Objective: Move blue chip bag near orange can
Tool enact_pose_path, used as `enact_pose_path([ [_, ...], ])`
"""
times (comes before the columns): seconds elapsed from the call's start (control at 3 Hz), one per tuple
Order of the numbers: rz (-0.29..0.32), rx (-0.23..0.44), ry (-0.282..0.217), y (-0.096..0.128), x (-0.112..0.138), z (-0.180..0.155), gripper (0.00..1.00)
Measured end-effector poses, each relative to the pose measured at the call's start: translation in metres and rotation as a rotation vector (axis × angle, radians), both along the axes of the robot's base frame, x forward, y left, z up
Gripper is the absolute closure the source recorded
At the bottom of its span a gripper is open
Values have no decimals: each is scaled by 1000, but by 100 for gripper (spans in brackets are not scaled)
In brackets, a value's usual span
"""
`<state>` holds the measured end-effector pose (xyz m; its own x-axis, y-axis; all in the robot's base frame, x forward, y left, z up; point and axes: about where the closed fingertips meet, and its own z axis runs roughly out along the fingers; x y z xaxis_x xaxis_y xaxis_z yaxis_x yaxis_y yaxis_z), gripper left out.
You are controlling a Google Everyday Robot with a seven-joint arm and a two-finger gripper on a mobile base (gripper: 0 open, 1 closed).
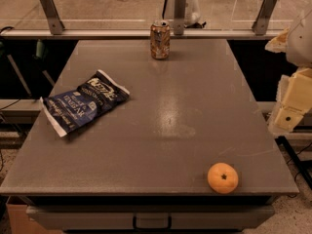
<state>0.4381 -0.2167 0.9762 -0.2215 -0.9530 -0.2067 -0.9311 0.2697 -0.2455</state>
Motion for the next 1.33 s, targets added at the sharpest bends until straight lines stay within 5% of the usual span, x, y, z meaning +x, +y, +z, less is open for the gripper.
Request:
enact_pose_path([
  [0.33, 0, 0, 0, 0, 0, 0, 0],
  [0.67, 61, 45, -14, 34, 12, -6, 0],
  [1.33, 313, 254, -16, 194, 40, -14, 0],
])
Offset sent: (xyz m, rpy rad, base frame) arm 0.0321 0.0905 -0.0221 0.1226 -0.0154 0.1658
